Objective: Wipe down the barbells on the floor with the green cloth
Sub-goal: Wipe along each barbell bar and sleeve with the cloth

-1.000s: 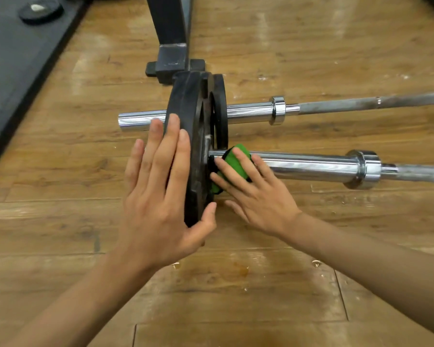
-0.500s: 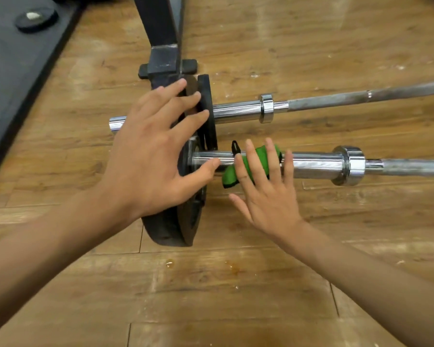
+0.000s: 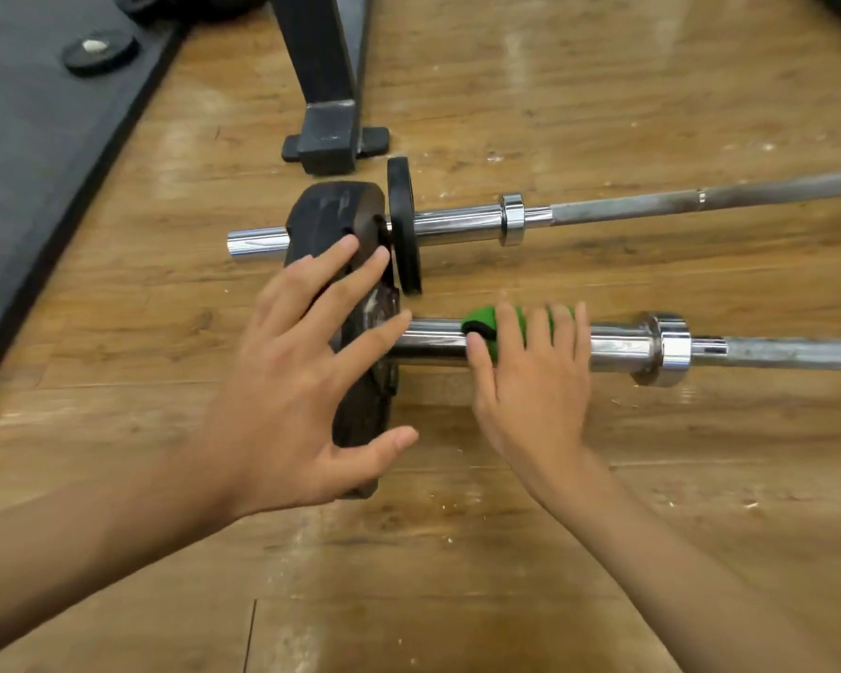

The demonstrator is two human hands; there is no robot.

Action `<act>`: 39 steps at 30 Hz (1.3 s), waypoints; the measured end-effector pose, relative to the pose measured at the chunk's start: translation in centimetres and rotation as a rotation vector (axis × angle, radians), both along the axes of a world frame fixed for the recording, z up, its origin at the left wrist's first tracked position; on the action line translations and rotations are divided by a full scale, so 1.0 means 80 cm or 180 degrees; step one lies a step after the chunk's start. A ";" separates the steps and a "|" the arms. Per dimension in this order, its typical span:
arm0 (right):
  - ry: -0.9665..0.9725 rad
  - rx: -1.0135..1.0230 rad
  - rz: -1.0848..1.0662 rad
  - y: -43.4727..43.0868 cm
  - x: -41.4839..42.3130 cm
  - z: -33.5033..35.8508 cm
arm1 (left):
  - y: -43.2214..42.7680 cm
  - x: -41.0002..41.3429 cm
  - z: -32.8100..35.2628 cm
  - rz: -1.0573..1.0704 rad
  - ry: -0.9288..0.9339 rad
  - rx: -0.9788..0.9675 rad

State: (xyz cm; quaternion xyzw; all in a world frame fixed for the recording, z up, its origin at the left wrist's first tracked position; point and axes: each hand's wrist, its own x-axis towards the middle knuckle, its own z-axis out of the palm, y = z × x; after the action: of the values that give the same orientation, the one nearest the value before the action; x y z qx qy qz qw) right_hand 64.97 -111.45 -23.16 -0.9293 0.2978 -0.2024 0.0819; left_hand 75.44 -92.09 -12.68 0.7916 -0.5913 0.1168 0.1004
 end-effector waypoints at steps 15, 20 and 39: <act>0.0415 0.0210 0.0115 0.049 -0.055 0.030 | 0.030 0.059 0.069 -0.1482 0.0072 0.1263; 0.0400 0.0195 0.0894 0.086 -0.062 0.024 | -0.003 0.056 0.072 -0.2090 0.0039 0.1424; 0.1103 0.0203 0.1314 0.121 -0.196 0.023 | 0.011 -0.048 0.066 -0.3683 0.0363 0.2231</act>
State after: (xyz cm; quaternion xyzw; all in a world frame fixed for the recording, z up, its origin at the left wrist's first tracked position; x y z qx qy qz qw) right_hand 49.28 -101.80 -21.32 -0.9881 0.1178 -0.0099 0.0985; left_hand 71.60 -91.23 -7.43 0.3385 -0.9164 -0.1962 -0.0849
